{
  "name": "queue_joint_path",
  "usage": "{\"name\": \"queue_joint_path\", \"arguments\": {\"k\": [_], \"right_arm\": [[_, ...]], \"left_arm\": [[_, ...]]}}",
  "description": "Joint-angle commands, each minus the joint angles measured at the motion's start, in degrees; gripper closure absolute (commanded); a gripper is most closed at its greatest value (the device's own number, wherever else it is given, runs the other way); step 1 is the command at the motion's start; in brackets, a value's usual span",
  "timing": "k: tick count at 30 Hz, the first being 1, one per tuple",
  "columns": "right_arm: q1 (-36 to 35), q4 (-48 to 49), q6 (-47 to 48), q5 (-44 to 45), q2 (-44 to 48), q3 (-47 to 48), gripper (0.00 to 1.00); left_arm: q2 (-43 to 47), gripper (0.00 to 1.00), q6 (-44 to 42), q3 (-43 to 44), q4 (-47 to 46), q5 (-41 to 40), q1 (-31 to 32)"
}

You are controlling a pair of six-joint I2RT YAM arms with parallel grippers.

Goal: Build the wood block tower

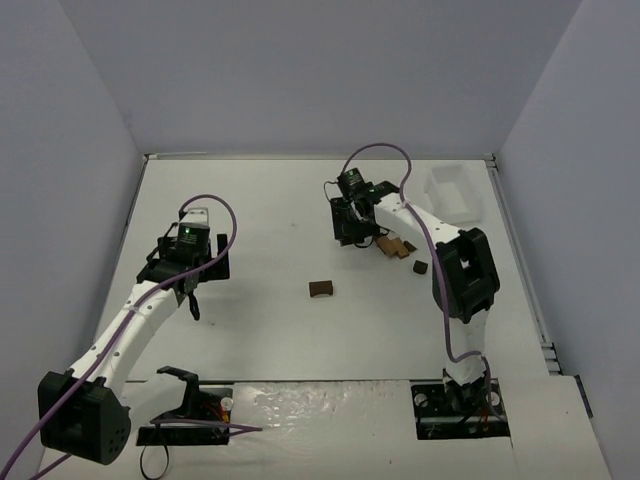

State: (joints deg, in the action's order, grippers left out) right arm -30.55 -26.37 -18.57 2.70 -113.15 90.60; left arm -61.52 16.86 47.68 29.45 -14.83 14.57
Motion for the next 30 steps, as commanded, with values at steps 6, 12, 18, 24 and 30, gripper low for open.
{"name": "queue_joint_path", "arguments": {"k": [6, 12, 18, 24, 30], "right_arm": [[-6.88, -5.54, -6.35, -0.41, -6.38, 7.88, 1.0], [-8.72, -7.46, -10.52, -0.31, -9.65, 10.54, 1.0], [-10.07, -8.7, -13.33, 0.03, -11.33, 10.74, 1.0], [-11.41, -8.79, -15.29, 0.2, -11.39, 10.2, 1.0], [-12.3, -9.3, -16.54, -0.07, -11.82, 9.4, 1.0]], "left_arm": [[0.12, 0.03, -0.6, 3.12, -2.12, -1.12, 0.11], [0.08, 0.03, -0.6, 3.29, -1.93, -1.46, 0.11], [0.02, 0.03, -0.6, 3.36, -1.85, -1.6, 0.11], [-0.09, 0.03, -0.51, 3.38, -1.85, -1.26, 0.11], [-0.19, 0.03, -0.51, 3.47, -1.61, -0.91, 0.11]]}}
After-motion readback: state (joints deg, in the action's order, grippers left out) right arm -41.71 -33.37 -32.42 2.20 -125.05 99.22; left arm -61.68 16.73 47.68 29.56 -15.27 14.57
